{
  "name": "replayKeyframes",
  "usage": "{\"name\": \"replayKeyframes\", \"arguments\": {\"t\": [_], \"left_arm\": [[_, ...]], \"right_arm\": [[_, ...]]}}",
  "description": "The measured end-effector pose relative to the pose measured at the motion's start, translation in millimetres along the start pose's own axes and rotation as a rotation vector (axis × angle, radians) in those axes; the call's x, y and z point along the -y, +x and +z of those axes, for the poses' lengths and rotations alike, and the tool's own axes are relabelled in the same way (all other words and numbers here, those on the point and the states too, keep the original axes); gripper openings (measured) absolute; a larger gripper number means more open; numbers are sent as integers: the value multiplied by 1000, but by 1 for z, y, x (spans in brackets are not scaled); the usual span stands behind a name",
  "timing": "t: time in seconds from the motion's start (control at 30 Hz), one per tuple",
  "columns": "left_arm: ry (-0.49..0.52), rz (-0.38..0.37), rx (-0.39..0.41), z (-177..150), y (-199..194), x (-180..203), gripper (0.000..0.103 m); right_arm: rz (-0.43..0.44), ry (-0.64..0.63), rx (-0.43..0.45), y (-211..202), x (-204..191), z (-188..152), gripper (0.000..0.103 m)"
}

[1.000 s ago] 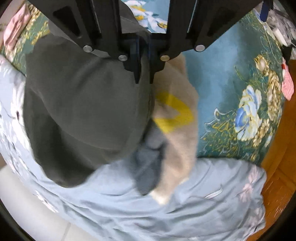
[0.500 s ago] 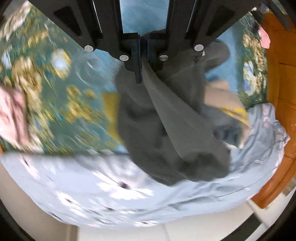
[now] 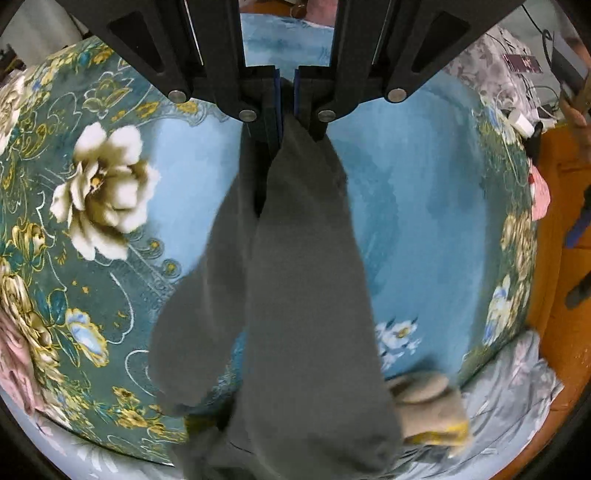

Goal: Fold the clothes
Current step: 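Lift the grey sweatpants with the right gripper and drag them onto the open blanket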

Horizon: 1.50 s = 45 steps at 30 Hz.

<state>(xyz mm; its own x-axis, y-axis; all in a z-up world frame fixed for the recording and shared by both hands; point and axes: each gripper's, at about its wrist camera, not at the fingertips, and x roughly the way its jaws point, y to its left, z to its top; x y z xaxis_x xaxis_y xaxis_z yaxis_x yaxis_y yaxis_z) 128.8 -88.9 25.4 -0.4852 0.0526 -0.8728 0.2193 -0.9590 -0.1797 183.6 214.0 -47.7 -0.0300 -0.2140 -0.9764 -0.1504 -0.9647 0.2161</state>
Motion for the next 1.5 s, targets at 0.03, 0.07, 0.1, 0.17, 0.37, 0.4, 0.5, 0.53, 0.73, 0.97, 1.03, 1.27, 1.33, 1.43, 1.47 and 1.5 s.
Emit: {"name": "replayKeyframes", "arguments": {"t": [0.03, 0.07, 0.1, 0.17, 0.37, 0.4, 0.5, 0.53, 0.73, 0.97, 1.03, 1.27, 1.33, 1.43, 1.47, 1.5], "left_arm": [[3, 4, 4, 0, -2, -2, 103], [2, 10, 7, -1, -4, -6, 103], [1, 15, 10, -1, -6, -10, 103], [-8, 27, 12, -3, -8, -19, 103], [-55, 62, -1, -12, -7, -41, 103], [-52, 68, -4, -14, -7, -43, 103], [-35, 88, -12, -19, -10, -48, 103], [-27, 93, -15, -21, -10, -51, 103], [-3, 112, -26, -30, -12, -63, 103], [-49, 126, -70, -43, -1, -88, 103], [-67, 123, -83, -46, 3, -92, 103], [-101, 100, -140, -51, 15, -79, 103], [-177, 105, -166, -53, 23, -69, 103], [-236, 43, -209, -59, 36, -49, 103], [-258, 14, -232, -63, 40, -40, 103], [-279, -10, -250, -67, 45, -32, 103]], "right_arm": [[0, -10, 16, -7, 0, 2, 9], [0, -20, 32, -14, 0, 5, 11], [-4, -31, 63, -25, 1, 10, 15], [-7, -33, 144, -44, -2, 24, 39], [-73, -155, 228, -36, -52, 96, 63], [-84, -186, 220, -28, -66, 107, 63], [-164, -261, 240, -6, -96, 142, 63], [-188, -271, 253, 0, -104, 154, 63], [-367, -286, 270, 37, -136, 211, 63], [-461, -227, 220, 40, -114, 231, 28], [-465, -207, 224, 31, -104, 229, 16], [-312, -72, 334, -43, -42, 193, 10], [-284, -14, 366, -67, -13, 180, 10], [-266, 79, 402, -101, 37, 158, 9], [-266, 106, 408, -107, 53, 150, 8], [-267, 133, 408, -114, 72, 141, 8]]}}
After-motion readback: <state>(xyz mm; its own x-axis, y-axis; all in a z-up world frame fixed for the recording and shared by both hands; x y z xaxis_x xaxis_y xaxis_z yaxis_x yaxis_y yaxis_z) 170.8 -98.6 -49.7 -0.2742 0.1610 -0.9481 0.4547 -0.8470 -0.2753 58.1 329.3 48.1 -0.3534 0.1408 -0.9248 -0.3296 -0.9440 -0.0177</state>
